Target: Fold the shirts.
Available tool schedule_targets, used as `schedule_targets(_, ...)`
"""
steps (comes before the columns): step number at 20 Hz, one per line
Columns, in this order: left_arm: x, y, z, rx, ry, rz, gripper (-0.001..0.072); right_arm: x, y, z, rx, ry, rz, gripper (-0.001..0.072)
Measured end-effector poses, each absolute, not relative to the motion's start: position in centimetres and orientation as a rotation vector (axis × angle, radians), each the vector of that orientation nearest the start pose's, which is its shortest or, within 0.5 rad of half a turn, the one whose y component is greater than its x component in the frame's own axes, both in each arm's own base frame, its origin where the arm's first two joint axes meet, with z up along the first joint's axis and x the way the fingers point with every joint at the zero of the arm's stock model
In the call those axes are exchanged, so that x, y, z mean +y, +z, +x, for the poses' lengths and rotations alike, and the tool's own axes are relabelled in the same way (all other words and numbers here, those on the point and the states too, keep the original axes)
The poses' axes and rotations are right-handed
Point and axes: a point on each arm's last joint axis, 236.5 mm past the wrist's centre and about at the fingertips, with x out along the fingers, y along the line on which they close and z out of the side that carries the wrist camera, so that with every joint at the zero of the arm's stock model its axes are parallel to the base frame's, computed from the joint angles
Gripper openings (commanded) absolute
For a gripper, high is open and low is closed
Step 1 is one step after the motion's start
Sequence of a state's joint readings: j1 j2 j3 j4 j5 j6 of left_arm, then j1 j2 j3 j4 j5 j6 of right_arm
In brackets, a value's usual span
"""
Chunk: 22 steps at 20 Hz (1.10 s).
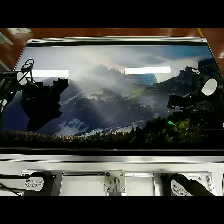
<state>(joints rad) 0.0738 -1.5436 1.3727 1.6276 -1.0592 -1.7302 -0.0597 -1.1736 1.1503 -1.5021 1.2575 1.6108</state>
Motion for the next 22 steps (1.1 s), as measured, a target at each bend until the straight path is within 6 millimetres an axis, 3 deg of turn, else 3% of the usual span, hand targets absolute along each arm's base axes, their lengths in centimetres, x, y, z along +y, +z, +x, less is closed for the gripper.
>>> schedule_targets(4,6.6,-6.9,46.9,1.334,0.245,-0.182,0.0701,-0.3,4.0,36.4,1.242,-0.027,0.144,0.0667)
schedule_targets(5,6.6,-8.0,46.9,1.365,0.251,-0.188,0.0579,-0.3,4.0,36.4,1.241,-0.026,0.146,0.0667)
schedule_targets(6,6.7,-8.9,46.7,1.391,0.254,-0.194,0.0189,-0.3,4.0,36.5,1.234,-0.026,0.147,0.0667)
schedule_targets(7,6.8,-9.7,46.5,1.416,0.259,-0.2,0.0045,-0.3,4.1,36.6,1.23,-0.025,0.149,0.0667)
schedule_targets(10,6.9,-9.6,46.1,1.454,0.256,-0.193,0.0045,-0.1,4.2,36.8,1.222,-0.022,0.16,0.0667)
schedule_targets(12,6.5,-6.9,46.8,1.425,0.224,-0.16,0.0045,0.0,4.2,37.1,1.212,-0.018,0.164,0.0666)
schedule_targets(14,5.0,-1.8,47.9,1.334,0.165,-0.127,0.0045,-0.3,4.6,37.4,1.192,-0.01,0.131,0.0666)
schedule_targets(15,3.1,1.4,48.1,1.277,0.109,-0.118,0.0045,-0.7,5.1,37.7,1.177,-0.014,0.102,0.0666)
schedule_targets(17,-1.6,8.2,47.5,1.151,-0.024,-0.094,0.0045,-1.7,7.0,38.0,1.133,-0.03,0.044,0.0666)
schedule_targets(19,-7.9,14.5,45.3,1.038,-0.196,-0.082,0.0045,-2.3,9.8,38.1,1.075,-0.041,0.011,0.0666)
schedule_targets(22,-17.6,19.9,39.9,0.955,-0.454,-0.039,0.0045,-2.3,13.9,36.9,1.0,-0.038,-0.007,0.0665)
